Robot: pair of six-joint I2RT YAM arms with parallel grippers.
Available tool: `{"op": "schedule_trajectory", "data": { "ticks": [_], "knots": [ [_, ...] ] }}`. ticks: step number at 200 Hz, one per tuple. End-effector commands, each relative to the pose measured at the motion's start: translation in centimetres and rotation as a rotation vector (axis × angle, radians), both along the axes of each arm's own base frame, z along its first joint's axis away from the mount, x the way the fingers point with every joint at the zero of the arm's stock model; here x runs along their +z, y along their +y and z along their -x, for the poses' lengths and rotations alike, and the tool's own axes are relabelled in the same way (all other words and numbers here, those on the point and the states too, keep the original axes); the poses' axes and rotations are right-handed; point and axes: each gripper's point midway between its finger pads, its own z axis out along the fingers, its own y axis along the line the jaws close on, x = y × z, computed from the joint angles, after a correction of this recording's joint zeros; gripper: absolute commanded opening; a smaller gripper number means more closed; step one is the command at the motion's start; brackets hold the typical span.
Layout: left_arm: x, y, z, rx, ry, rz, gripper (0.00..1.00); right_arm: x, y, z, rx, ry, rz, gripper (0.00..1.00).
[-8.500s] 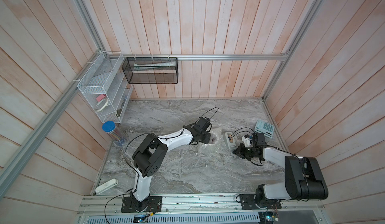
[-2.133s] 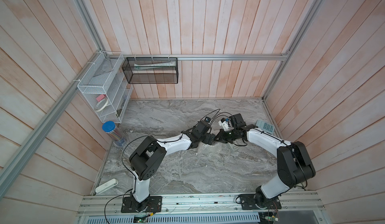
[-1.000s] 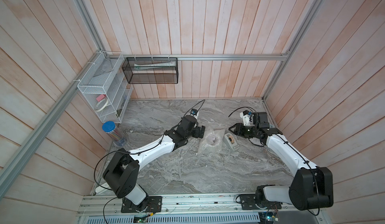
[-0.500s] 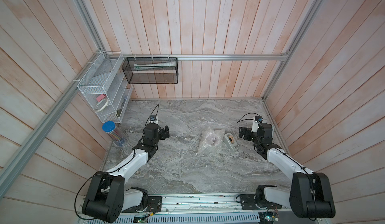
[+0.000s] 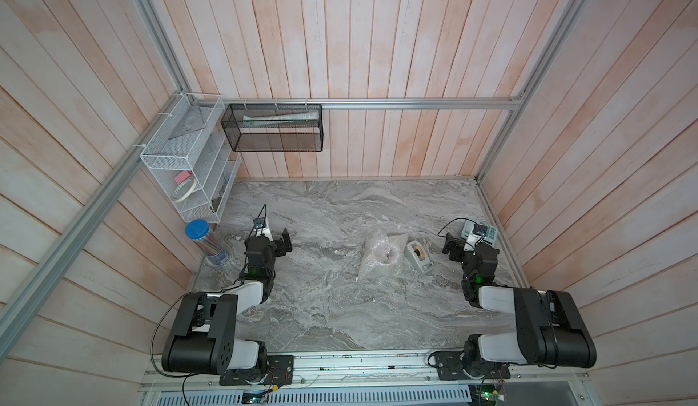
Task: Wrap mugs in bubble wrap
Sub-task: Reset both arms
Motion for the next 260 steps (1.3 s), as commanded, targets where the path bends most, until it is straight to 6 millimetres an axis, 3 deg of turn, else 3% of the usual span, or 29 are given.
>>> {"op": "schedule_trajectory", "data": {
  "ticks": [1,51,104,178,204,260],
  "knots": [
    [1.4,-0.3,-0.3,-0.022,-0.081,0.005,1.0,2.3,-0.2,-0.3,0.0,-0.114,0.03,0.98],
    [2.0,-0.7,0.6,-0.049,-0.125,0.001,1.0,1.8,0.7,1.4,0.042,-0.213,0.055,0.98],
    [3.2,-1.1,2.2,-0.046,-0.196,-0.017,1.0,1.6,0.2,1.1,-0.003,-0.195,0.061,0.98],
    [3.5,-1.4,2.1,-0.061,-0.196,-0.068,1.0,2.0,1.0,1.8,0.027,-0.227,0.085,0.98],
    [5.0,-0.6,2.5,-0.02,-0.233,-0.12,1.0,1.9,0.9,1.7,0.021,-0.219,0.086,0.98],
    [3.6,1.1,2.2,0.034,-0.263,-0.133,1.0,1.9,0.9,1.6,0.02,-0.219,0.084,0.98]
  ]
}}
